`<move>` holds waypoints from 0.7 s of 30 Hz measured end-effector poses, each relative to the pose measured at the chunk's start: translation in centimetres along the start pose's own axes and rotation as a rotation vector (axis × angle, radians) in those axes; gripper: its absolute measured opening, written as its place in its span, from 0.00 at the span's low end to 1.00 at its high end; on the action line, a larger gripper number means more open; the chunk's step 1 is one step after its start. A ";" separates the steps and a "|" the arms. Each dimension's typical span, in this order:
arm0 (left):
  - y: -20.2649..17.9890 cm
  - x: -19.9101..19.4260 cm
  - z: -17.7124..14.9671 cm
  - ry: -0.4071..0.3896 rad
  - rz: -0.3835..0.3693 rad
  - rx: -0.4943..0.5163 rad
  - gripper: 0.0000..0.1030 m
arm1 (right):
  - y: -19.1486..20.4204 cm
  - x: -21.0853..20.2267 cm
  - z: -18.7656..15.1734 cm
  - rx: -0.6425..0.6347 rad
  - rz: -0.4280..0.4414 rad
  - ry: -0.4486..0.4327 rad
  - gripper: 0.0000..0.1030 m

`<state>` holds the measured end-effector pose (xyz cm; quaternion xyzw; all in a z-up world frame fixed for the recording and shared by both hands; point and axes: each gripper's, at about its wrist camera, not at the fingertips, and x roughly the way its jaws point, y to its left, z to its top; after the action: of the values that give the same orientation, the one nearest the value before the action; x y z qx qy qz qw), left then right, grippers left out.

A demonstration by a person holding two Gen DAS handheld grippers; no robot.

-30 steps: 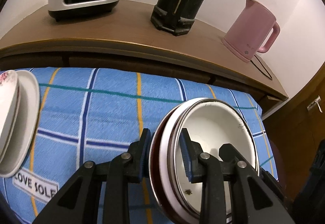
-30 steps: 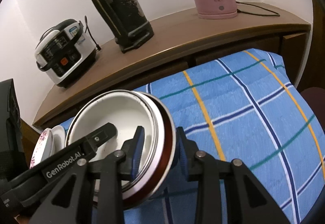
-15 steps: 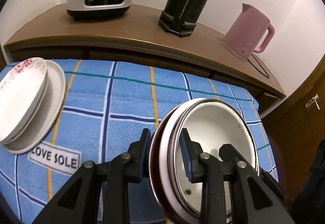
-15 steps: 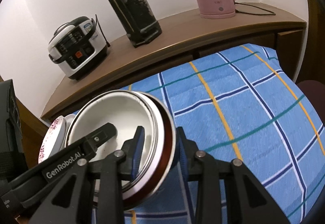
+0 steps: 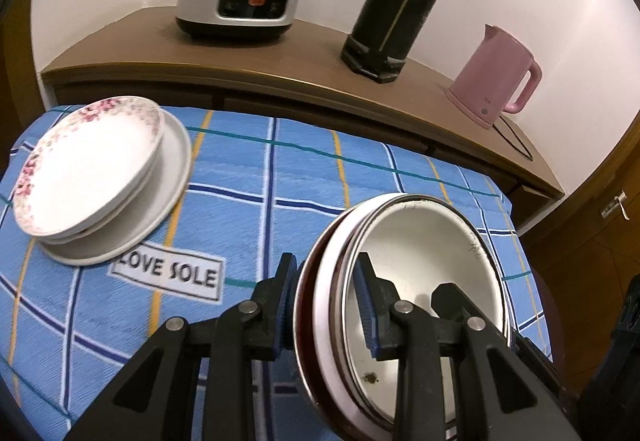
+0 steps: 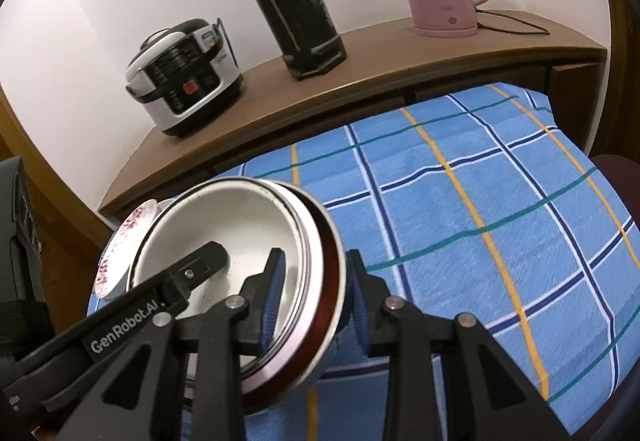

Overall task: Organize plates and bowls
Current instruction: 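Carry the bowl stack over the white floral plate stack with both grippers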

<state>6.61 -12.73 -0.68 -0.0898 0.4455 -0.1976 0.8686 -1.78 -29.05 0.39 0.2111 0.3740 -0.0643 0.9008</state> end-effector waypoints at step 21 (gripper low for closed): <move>7.0 -4.6 -0.4 -0.067 0.077 -0.090 0.31 | 7.6 0.3 -2.5 -0.085 0.086 0.021 0.30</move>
<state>5.66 -4.43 0.16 -0.1178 0.4278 -0.1408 0.8850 -1.11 -21.10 1.13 0.1891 0.3763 -0.0072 0.9070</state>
